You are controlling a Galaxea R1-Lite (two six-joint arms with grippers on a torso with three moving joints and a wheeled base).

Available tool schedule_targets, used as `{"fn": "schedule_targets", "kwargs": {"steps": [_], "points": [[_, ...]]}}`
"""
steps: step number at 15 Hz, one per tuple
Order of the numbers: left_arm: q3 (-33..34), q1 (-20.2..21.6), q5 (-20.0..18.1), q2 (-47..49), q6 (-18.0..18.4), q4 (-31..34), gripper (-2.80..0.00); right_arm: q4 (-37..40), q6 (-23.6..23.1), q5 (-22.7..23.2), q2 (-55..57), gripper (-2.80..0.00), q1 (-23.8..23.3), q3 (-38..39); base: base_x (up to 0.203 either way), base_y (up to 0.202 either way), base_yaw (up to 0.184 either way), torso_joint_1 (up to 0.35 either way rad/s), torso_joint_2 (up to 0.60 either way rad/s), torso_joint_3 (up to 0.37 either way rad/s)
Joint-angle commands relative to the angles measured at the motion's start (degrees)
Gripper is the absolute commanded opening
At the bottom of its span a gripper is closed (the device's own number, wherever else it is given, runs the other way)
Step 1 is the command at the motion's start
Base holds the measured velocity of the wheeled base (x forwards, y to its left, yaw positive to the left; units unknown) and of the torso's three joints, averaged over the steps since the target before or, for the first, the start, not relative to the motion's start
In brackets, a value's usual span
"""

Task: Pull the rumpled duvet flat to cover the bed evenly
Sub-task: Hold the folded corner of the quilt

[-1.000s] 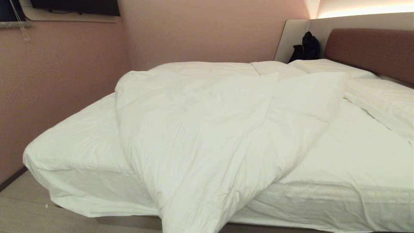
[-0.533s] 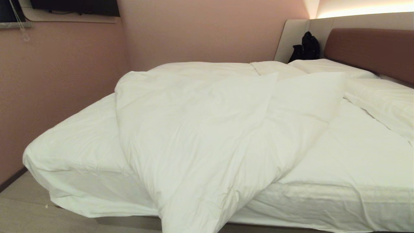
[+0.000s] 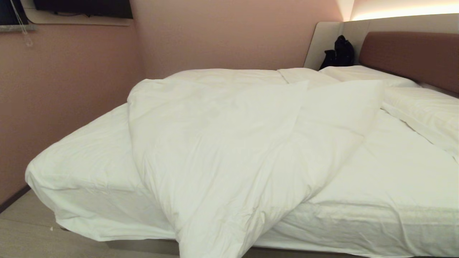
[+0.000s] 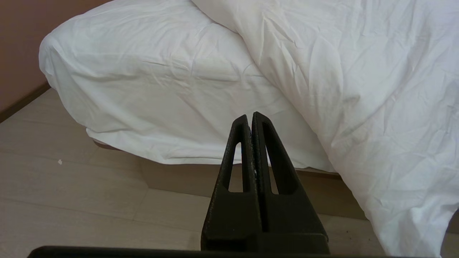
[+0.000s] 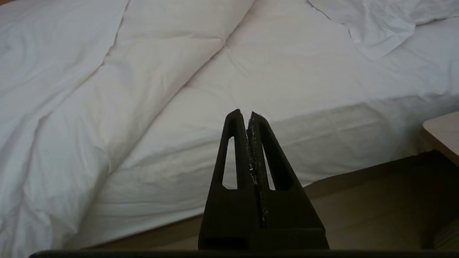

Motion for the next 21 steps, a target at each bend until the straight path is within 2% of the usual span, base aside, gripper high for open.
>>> {"fn": "schedule_targets", "kwargs": {"steps": [1,5,8,10,13,14,20,21], "points": [[0.0,0.0,0.0,0.0,0.0,0.0,-2.8,0.1,-0.5,-0.3,-3.8,-2.8,-0.5,2.0,0.0,0.0,0.0,0.0,0.0,0.0],[0.0,0.0,0.0,0.0,0.0,0.0,-2.8,0.1,-3.0,0.5,-9.3,-2.8,-3.0,6.3,0.0,0.0,0.0,0.0,0.0,0.0],[0.0,0.0,0.0,0.0,0.0,0.0,-2.8,0.1,-5.1,3.0,-14.6,-2.8,-3.0,7.8,0.0,0.0,0.0,0.0,0.0,0.0],[0.0,0.0,0.0,0.0,0.0,0.0,-2.8,0.2,-5.2,6.2,-17.6,-2.8,-3.0,8.6,0.0,0.0,0.0,0.0,0.0,0.0],[0.0,0.0,0.0,0.0,0.0,0.0,-2.8,0.1,-6.6,13.6,-22.7,-2.8,-3.0,10.0,0.0,0.0,0.0,0.0,0.0,0.0],[0.0,0.0,0.0,0.0,0.0,0.0,-2.8,0.1,-7.1,14.5,-22.9,-2.8,-3.0,10.5,0.0,0.0,0.0,0.0,0.0,0.0],[0.0,0.0,0.0,0.0,0.0,0.0,-2.8,-1.6,-7.9,16.0,-22.9,-2.8,-3.0,14.8,0.0,0.0,0.0,0.0,0.0,0.0],[0.0,0.0,0.0,0.0,0.0,0.0,-2.8,-3.5,-8.6,16.0,-22.9,-2.8,-3.0,17.6,0.0,0.0,0.0,0.0,0.0,0.0]]}}
